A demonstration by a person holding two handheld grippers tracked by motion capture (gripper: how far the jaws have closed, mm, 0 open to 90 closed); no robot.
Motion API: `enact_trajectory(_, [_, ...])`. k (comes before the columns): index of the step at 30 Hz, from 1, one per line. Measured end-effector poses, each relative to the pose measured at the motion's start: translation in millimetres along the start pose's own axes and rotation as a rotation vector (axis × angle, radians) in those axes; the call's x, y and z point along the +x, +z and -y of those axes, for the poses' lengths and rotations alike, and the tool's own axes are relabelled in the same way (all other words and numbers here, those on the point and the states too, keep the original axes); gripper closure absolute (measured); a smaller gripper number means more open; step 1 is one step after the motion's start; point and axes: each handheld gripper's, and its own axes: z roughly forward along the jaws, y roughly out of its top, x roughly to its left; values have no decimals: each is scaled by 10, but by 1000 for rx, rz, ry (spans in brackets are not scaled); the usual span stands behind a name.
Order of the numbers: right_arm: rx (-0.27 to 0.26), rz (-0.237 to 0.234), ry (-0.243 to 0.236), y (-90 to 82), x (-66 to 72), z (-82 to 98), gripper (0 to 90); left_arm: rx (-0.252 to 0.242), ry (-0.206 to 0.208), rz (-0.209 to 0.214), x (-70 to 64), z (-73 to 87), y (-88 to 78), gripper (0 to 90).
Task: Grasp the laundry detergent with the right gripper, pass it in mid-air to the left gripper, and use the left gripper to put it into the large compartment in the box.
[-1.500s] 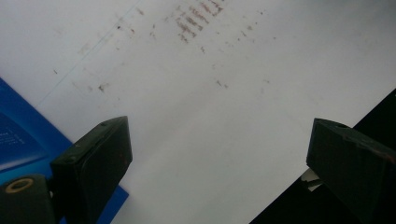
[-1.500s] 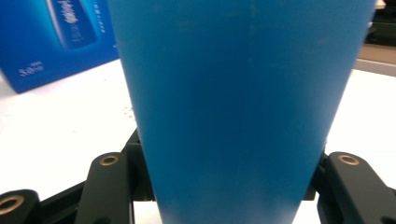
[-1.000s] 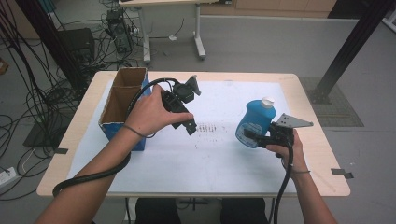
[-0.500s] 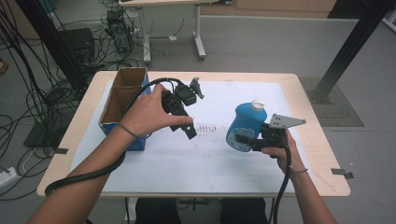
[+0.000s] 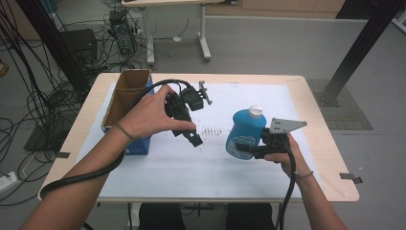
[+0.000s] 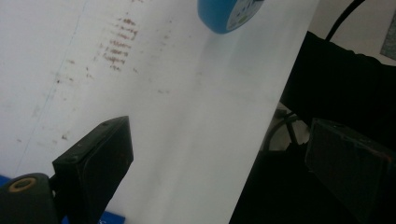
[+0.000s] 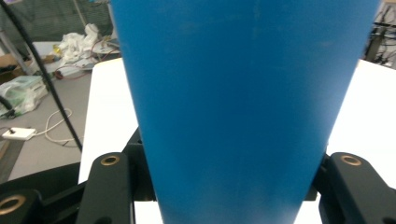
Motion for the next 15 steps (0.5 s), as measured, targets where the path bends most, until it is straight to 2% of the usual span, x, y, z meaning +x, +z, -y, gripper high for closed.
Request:
enact_trajectory(7, [32, -64, -28, 80, -16, -87, 420, 1, 58, 14, -1, -33, -68, 81])
enact_trajectory(15, [58, -108, -49, 196, -5, -166, 420, 2, 113, 25, -55, -99, -102, 82])
